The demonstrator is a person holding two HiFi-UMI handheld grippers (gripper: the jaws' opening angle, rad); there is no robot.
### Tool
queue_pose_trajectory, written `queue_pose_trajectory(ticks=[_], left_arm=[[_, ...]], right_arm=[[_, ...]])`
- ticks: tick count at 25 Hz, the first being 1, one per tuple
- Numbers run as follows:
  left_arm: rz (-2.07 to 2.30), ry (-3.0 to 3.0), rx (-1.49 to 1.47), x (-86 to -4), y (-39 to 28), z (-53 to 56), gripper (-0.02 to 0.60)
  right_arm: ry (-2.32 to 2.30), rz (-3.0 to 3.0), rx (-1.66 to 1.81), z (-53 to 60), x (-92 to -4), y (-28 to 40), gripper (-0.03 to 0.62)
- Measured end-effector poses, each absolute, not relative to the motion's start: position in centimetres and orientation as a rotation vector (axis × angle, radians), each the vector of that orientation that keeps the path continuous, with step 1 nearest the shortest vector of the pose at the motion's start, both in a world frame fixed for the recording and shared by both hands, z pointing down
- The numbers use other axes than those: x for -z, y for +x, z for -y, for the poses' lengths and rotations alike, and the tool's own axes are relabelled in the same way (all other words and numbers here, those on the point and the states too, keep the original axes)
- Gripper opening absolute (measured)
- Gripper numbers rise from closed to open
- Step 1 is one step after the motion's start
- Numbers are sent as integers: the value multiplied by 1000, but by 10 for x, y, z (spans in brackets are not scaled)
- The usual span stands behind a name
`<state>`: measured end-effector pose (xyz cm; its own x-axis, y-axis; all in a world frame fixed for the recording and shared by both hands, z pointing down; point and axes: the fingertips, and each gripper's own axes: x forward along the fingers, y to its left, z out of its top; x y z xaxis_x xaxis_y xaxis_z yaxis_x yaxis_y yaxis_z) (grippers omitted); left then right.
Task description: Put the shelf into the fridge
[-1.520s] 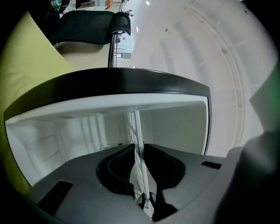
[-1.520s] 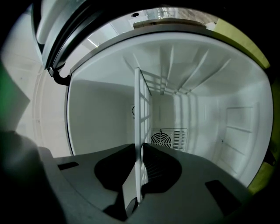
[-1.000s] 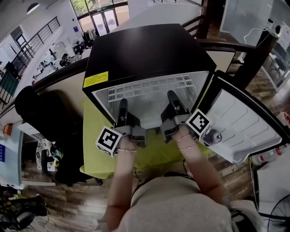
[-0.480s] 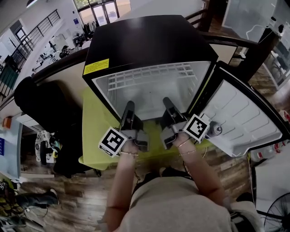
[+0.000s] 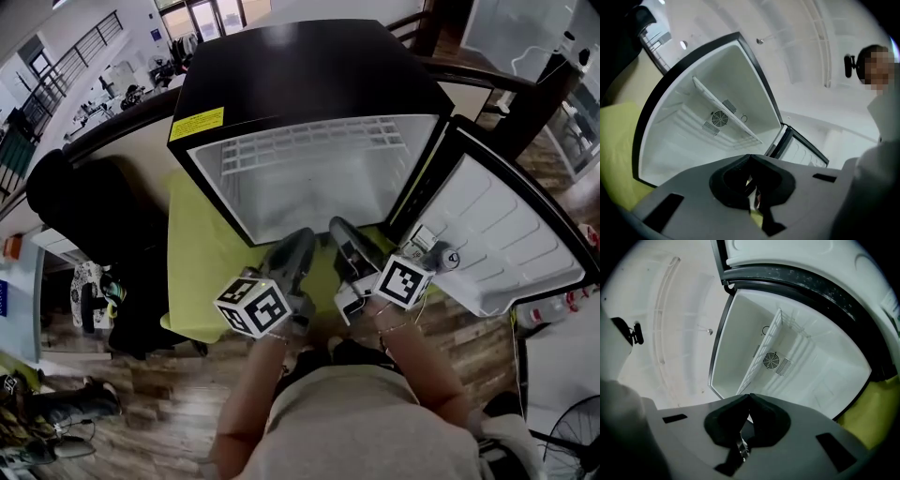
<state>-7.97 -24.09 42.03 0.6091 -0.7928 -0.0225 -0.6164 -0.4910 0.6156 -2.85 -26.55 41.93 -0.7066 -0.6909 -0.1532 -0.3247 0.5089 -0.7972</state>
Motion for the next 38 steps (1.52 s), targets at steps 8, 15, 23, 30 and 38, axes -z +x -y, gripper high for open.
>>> queue_pose_trajectory(ticks=[8,15,23,30,38], left_arm=[[1357,2518,-97,-433,-87,223,9],[1491,2624,-341,-428,-93,207,11],[1451,2555,-277,-458,-96,195,12],[1390,2497,-288,-478,-93,186,12],[1364,2488,-318,-487,-87,184,12]], right_arm=[[-964,-2729,757,233,-433,-42,-5],[-1061,-3002,377,215,-440,-52,-3],[-1132,-3137,104,203,-450,-58,-3],[-1125,-3108,102,198,-451,-56,0],[-1090,-3135,169,190,-463,-59,3]])
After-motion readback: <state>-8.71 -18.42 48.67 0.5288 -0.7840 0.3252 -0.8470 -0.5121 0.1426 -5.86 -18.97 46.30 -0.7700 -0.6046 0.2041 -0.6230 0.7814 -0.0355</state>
